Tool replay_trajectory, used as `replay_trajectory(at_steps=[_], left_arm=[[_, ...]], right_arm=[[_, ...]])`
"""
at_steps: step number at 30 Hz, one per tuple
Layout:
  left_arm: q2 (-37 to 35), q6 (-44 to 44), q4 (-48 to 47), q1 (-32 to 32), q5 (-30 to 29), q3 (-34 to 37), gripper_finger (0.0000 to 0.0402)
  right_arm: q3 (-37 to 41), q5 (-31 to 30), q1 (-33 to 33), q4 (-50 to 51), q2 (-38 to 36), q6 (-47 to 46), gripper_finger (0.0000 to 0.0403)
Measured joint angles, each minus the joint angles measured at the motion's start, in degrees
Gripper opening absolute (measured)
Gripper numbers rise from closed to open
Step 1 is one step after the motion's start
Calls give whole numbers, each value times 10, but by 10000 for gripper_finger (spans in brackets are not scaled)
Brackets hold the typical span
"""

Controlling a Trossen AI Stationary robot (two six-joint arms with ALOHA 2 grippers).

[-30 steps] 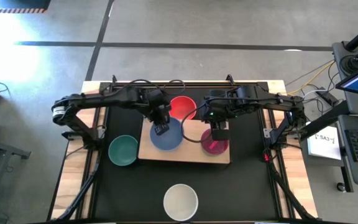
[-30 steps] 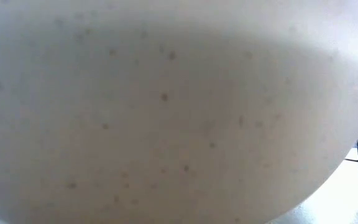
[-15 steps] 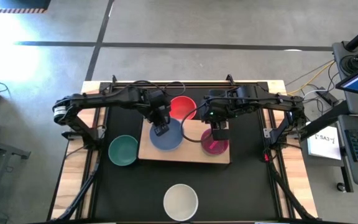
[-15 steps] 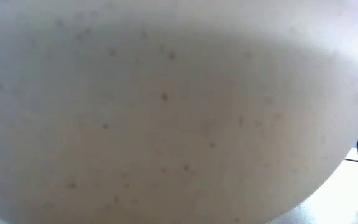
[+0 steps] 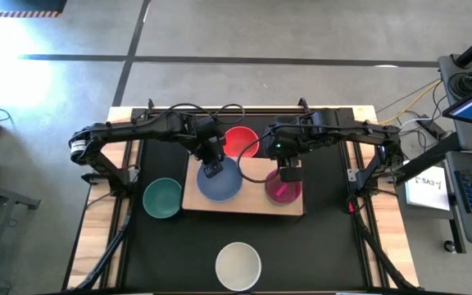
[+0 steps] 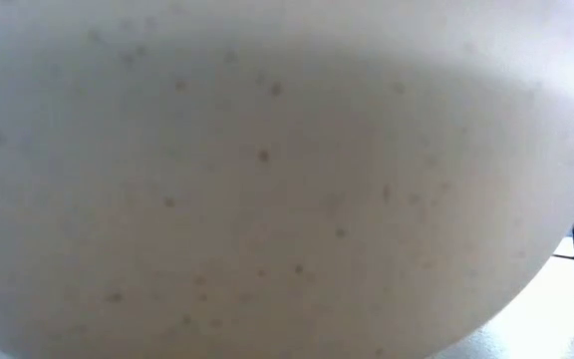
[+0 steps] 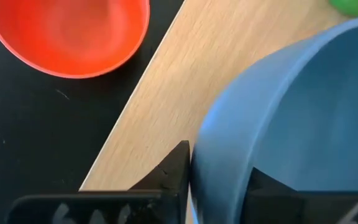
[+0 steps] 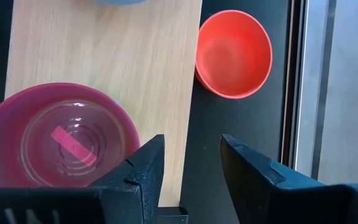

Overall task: Place and stack bowls onto a shelf
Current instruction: Put the big blue on the of the shelf

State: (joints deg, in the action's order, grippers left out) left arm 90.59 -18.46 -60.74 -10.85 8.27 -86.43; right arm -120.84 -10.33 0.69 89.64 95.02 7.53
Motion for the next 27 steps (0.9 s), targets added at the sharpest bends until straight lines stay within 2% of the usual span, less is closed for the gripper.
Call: replay_trajectory(at_steps=[7, 12, 16, 20, 27], left_arm=[[0, -7, -11, 0, 0, -1, 91], [-1, -15, -12, 4, -1, -1, 112], [-1, -26, -12, 15, 34, -1, 118], [-1, -30, -16, 28, 38, -1, 118], [-10, -28, -61, 29, -18, -1, 118]], right_arm=[[0, 0, 0, 1, 0, 0, 146], [0, 0, 0, 1, 0, 0, 146], [0, 0, 0, 2, 0, 0, 146], [0, 0, 0, 2, 0, 8, 146], [0, 0, 0, 2, 0, 13, 146]])
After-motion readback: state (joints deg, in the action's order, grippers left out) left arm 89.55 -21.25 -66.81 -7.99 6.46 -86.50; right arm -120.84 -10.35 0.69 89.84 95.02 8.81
